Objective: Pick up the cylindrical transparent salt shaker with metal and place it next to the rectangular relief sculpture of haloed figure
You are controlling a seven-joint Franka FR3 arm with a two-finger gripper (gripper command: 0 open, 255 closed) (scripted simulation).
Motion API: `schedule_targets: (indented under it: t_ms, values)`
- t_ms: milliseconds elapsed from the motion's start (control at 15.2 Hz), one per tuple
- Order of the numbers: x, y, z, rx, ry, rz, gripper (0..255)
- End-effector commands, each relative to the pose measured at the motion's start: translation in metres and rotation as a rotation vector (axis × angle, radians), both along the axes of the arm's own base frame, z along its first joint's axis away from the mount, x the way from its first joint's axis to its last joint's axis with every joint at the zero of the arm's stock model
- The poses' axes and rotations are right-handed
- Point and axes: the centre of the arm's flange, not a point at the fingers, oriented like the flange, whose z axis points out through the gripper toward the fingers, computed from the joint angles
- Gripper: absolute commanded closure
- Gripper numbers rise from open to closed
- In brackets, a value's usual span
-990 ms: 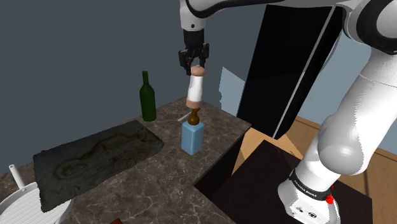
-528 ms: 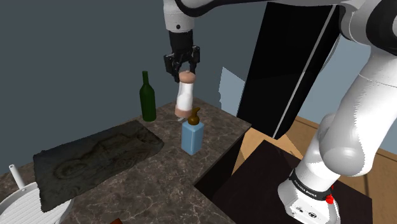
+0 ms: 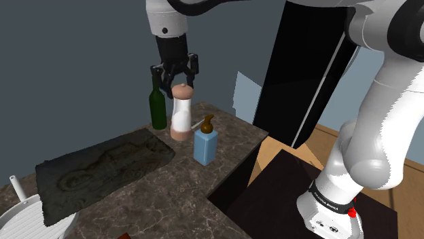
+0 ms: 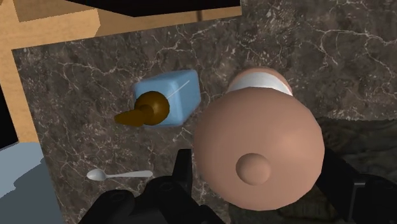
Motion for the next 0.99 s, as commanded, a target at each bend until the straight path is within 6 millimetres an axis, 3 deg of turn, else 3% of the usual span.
schedule_targets:
  t_ms: [0, 924]
  values:
    - [-0.005, 0.01, -0.005, 0.0, 0.0, -0.001, 255]
    - [-0.005, 0.01, -0.079, 0.0, 0.0, -0.001, 255]
